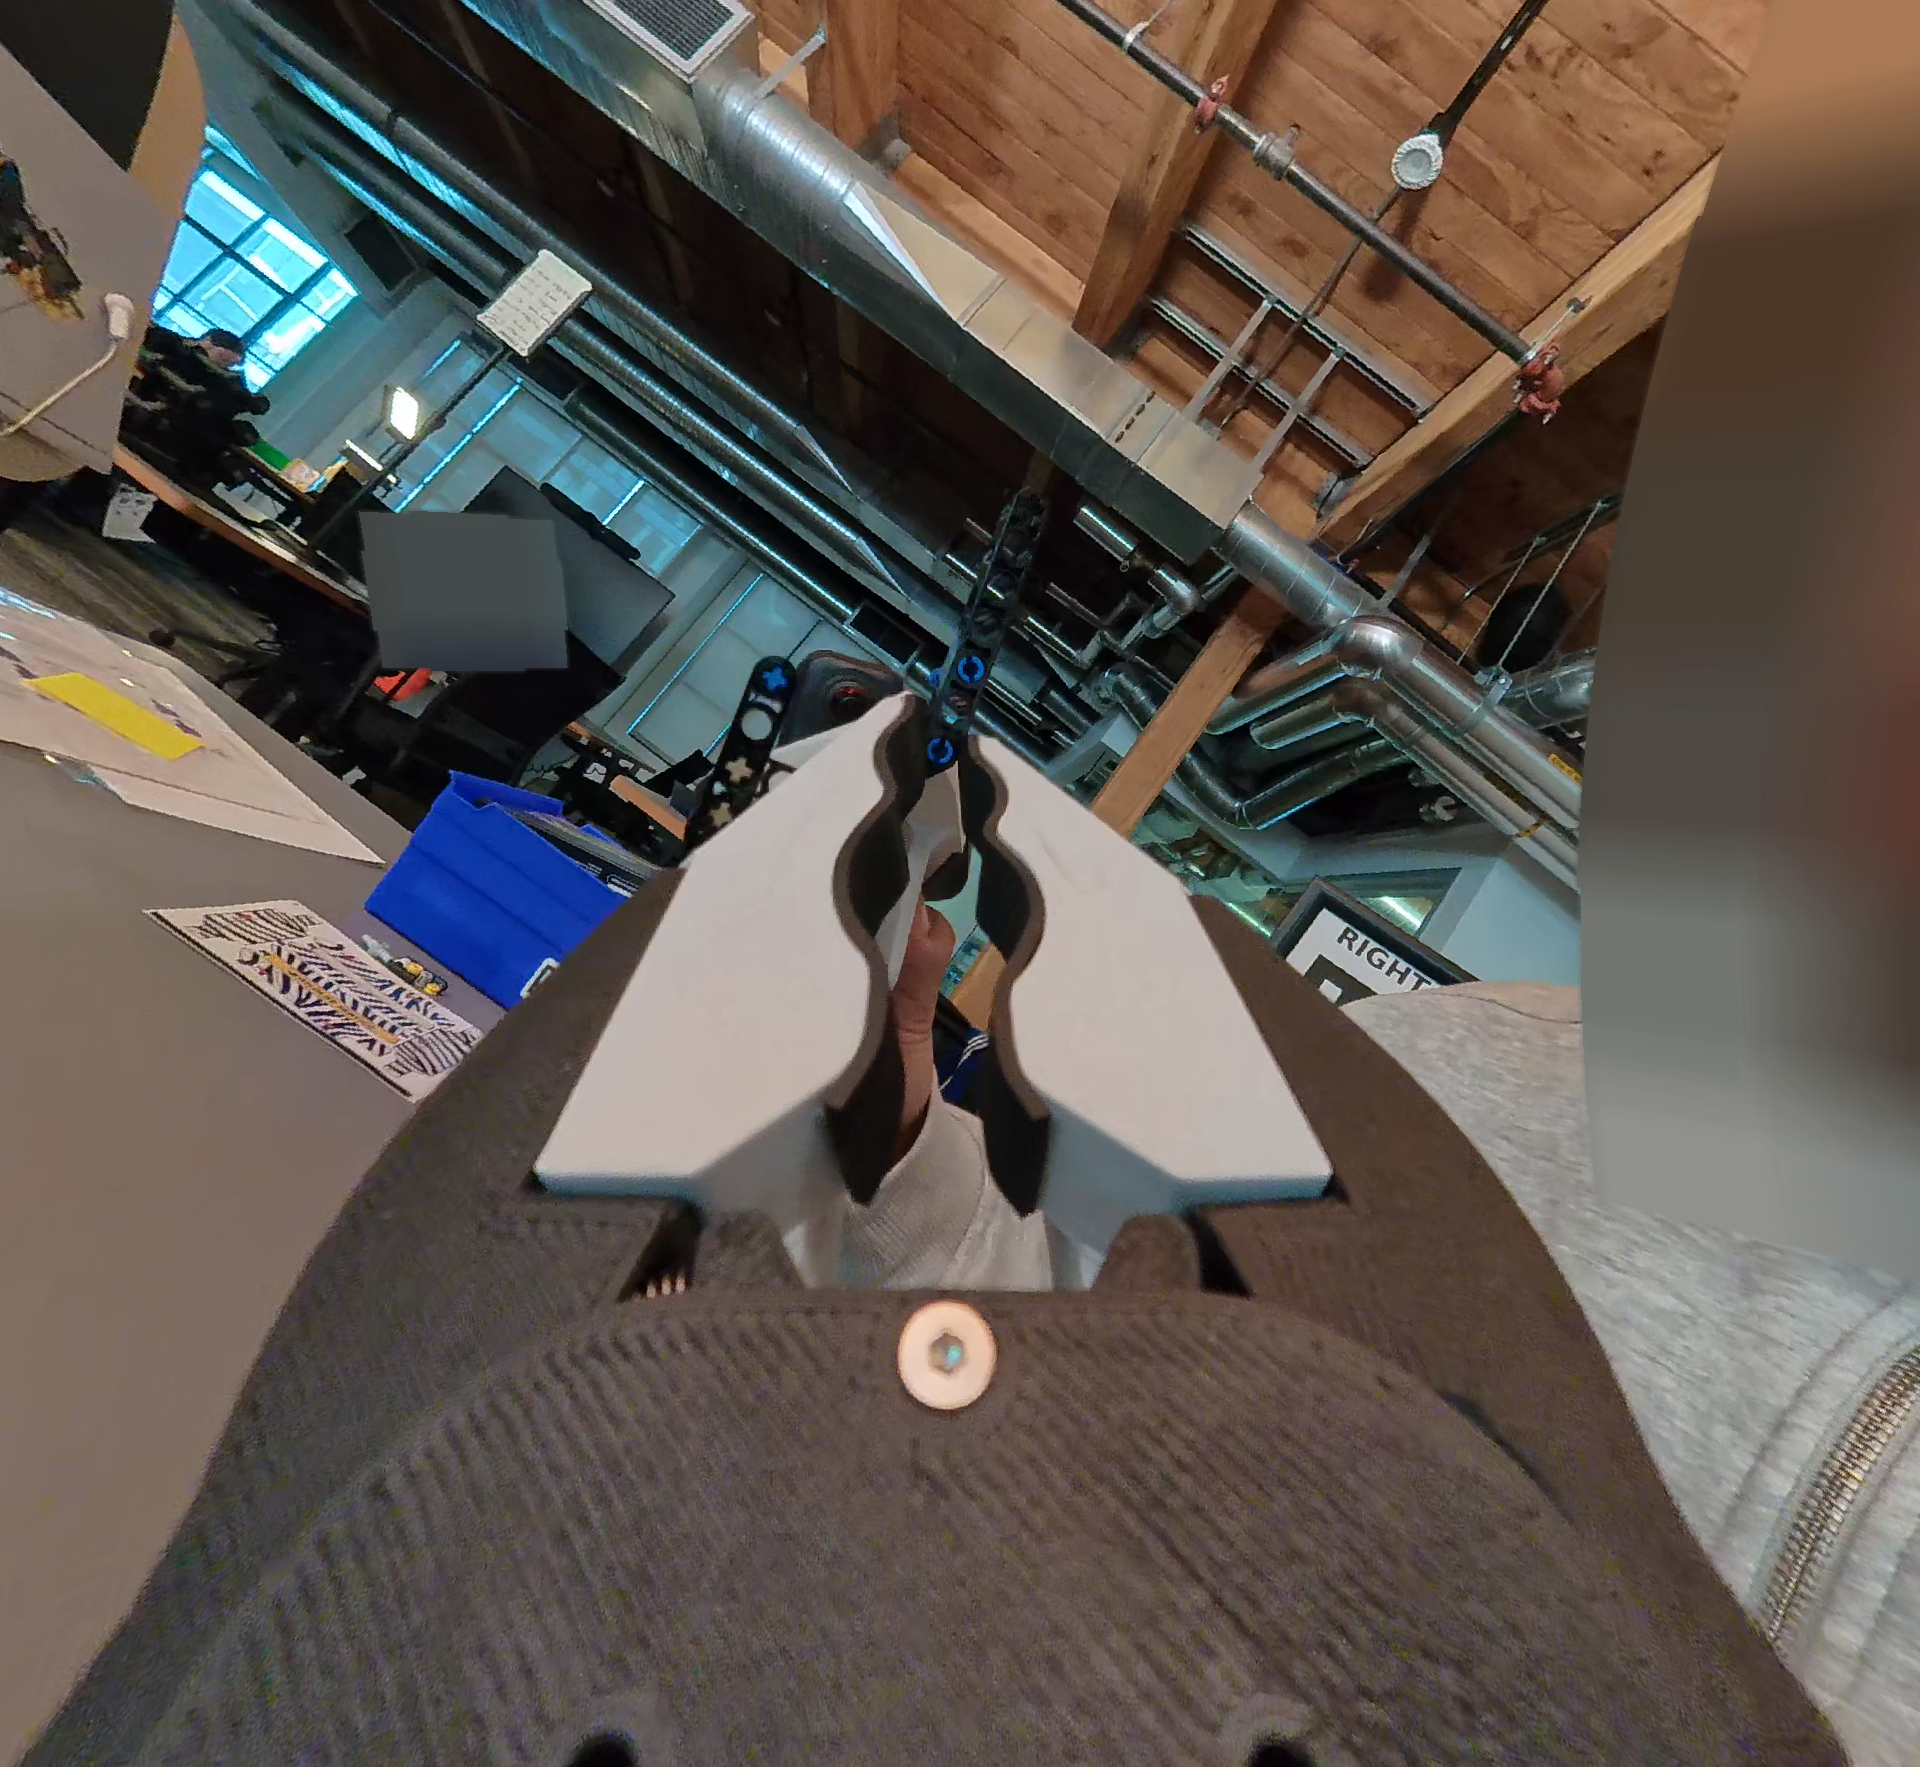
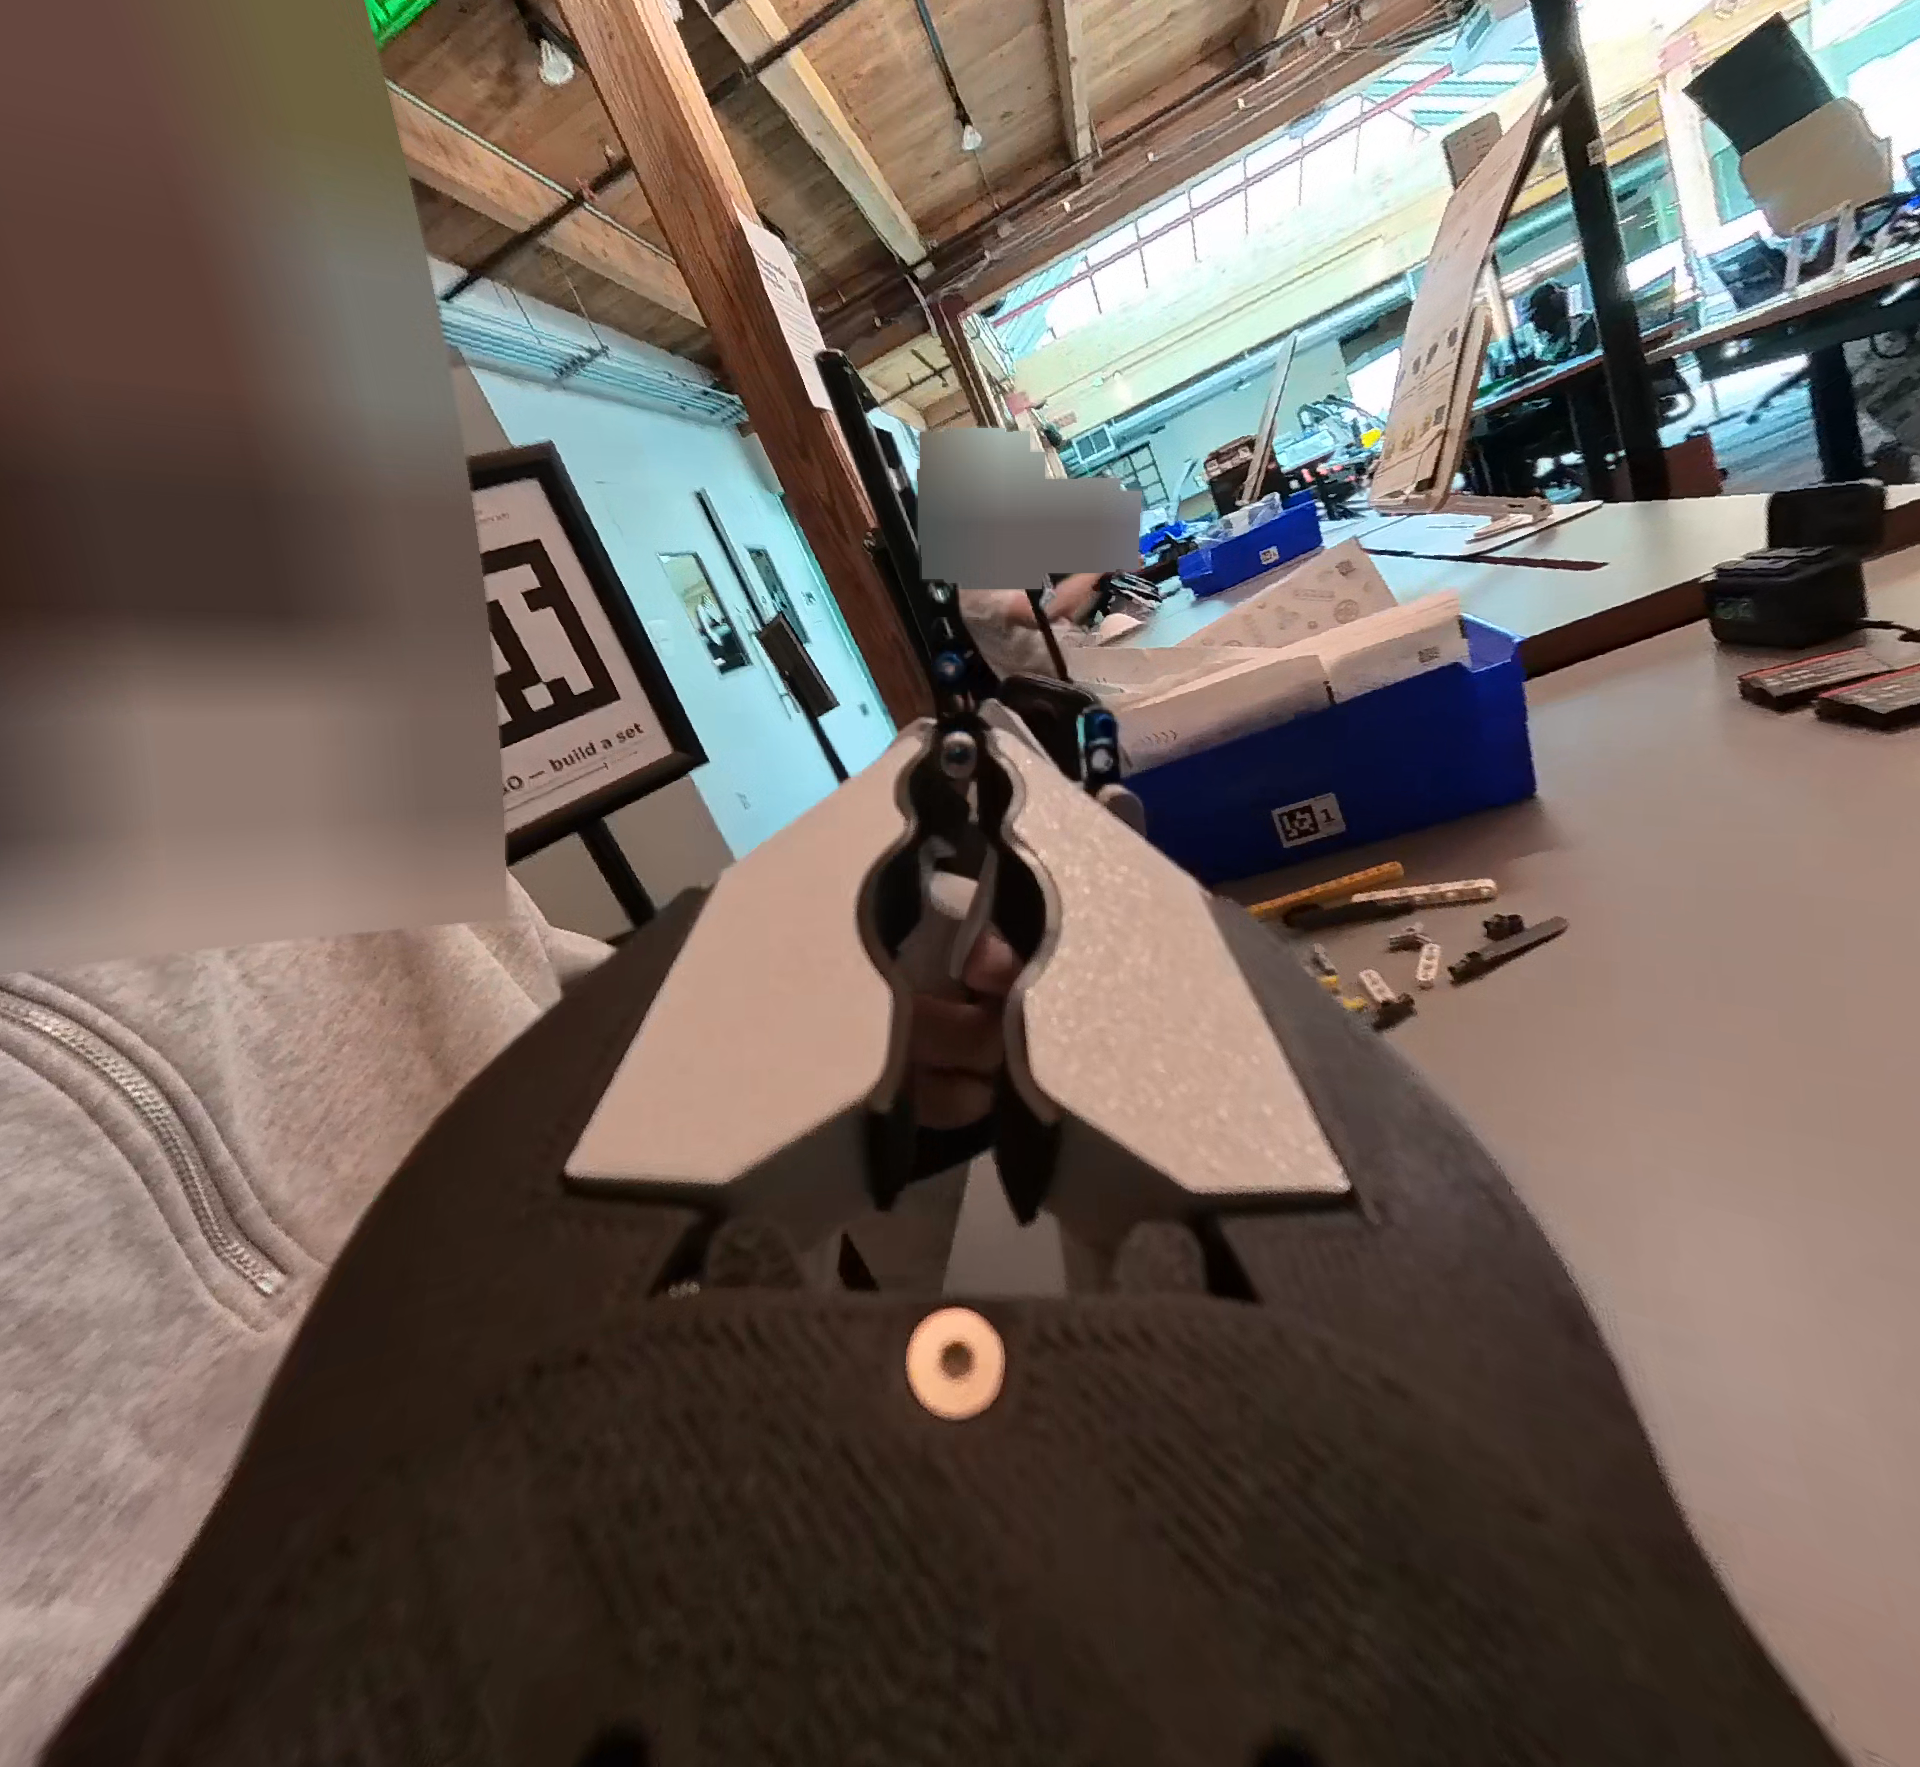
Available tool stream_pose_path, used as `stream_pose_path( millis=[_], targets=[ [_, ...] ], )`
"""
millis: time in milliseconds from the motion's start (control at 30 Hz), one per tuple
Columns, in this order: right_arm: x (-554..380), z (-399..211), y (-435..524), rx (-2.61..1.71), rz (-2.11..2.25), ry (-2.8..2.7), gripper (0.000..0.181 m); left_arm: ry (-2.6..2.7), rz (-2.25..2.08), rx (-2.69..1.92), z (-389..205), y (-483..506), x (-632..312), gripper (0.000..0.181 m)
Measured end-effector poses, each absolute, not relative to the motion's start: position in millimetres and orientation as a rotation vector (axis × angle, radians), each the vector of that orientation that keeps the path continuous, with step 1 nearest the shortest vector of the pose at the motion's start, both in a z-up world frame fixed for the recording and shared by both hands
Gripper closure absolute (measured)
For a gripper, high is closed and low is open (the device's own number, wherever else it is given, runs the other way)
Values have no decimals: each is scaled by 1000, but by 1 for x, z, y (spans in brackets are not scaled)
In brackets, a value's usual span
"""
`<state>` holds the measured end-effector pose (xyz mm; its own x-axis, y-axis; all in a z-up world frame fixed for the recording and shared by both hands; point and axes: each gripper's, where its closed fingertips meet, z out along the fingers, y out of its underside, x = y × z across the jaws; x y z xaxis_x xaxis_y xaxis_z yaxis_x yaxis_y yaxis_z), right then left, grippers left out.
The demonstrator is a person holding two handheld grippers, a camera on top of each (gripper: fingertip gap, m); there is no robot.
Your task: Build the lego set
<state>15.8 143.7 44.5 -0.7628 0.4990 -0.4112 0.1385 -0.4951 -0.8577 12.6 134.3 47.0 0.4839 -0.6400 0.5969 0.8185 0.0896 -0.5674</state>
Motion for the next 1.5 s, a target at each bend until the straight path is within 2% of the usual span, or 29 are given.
stream_pose_path(
  millis=[200, 500, 1267, 1500],
  targets=[
    [14, 43, 145, -1010, 2549, -1334, 177, -232, -1065, -1007, 46, 135, 12, 174],
    [11, 37, 147, -1025, 2449, -1383, 177, -220, -883, -1124, 41, 139, 11, 175],
    [14, 33, 148, -1055, 2439, -1528, 176, -195, -1017, -1142, 38, 142, 15, 177],
    [15, 32, 149, -1100, 2564, -1505, 176, -201, -1071, -1136, 36, 143, 16, 176]
  ],
)
